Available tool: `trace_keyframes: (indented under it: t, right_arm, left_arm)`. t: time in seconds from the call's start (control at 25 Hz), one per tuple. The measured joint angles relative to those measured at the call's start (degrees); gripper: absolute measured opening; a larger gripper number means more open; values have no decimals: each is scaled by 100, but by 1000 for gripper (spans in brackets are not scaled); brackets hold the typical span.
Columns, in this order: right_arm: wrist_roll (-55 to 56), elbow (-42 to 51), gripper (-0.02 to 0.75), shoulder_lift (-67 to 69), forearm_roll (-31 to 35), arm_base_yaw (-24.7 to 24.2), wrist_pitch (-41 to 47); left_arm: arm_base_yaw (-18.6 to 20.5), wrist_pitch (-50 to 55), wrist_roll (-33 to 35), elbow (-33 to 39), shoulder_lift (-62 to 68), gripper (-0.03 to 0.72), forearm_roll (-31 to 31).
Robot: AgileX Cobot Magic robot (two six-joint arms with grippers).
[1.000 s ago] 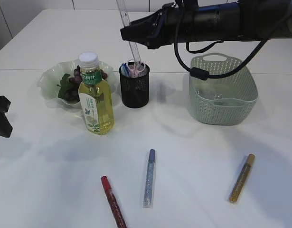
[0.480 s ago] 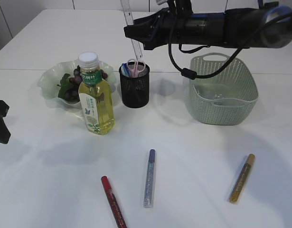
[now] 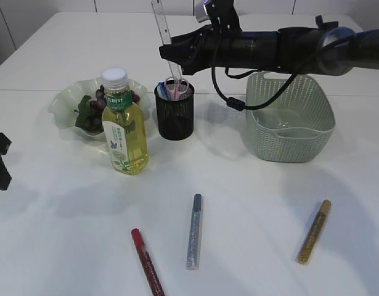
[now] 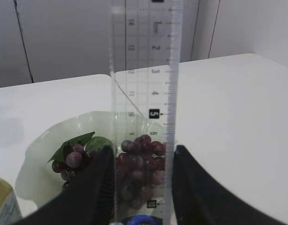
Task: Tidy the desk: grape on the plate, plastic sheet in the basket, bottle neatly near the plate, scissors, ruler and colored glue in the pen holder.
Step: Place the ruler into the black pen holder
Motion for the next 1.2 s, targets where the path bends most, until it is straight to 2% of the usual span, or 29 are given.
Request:
trace_keyframes:
  t: [0.72,1.0,1.2]
  right_arm:
    - [200,-137,292,469,32,0,-118]
    - [415,-137,357,469,43,0,-250]
    - [581,-137,370,469,43,0,-264]
  left_arm:
    - [0,0,0,0,0,371,10]
    - [0,0,0,0,0,370,10]
    - [0,-11,0,0,0,370,10]
